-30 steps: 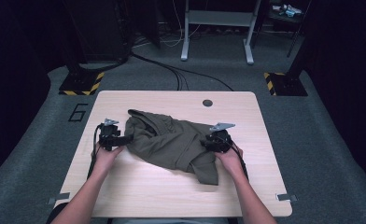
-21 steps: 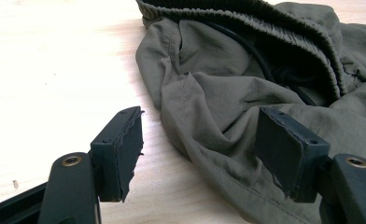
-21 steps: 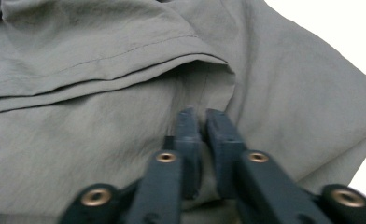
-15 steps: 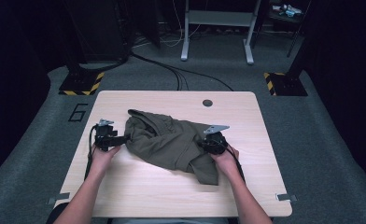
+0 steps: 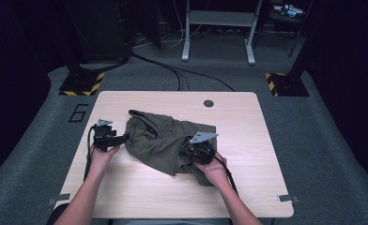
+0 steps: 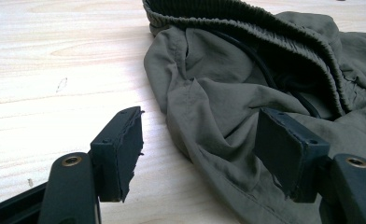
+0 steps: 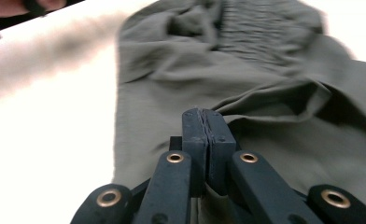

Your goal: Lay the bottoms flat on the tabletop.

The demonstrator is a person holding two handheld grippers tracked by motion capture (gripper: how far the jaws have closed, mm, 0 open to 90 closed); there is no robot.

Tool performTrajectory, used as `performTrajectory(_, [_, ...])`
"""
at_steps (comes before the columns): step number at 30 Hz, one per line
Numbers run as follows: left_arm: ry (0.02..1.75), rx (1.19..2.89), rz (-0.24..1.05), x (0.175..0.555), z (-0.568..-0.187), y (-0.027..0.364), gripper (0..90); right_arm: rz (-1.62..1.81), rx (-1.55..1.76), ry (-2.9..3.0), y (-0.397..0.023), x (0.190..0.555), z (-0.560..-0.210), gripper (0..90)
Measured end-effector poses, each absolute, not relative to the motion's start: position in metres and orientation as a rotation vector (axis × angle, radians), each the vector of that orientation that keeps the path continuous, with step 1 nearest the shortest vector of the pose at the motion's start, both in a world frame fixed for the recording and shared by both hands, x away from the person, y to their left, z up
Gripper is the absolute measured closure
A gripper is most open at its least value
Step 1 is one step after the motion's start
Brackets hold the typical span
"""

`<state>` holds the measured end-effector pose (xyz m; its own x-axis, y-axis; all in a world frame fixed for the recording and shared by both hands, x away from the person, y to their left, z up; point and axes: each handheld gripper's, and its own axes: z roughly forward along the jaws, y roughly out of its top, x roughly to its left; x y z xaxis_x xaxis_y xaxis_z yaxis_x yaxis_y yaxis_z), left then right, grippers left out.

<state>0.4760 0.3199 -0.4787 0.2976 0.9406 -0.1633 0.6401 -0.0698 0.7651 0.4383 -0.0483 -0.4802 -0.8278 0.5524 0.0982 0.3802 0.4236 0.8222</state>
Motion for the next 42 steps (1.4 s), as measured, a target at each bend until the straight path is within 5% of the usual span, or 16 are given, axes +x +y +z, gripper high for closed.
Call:
performTrajectory(18, [1.418,1.8,0.476,0.47,-0.476,0.316,31.8,1.349,0.594,2.717,0.044,0.401,-0.508,88.6])
performTrajectory(35, [1.374,1.813,0.412,0.453,-0.476,0.305,34.8,1.324,0.446,2.846,0.076,0.366,-0.523,87.4])
performTrajectory(38, [1.364,1.829,0.396,0.45,-0.478,0.301,34.8,1.375,0.488,2.806,0.065,0.369,-0.513,73.2])
performTrajectory(42, [1.358,1.843,0.396,0.444,-0.479,0.297,34.8,1.4,0.514,2.736,0.046,0.37,-0.493,69.8])
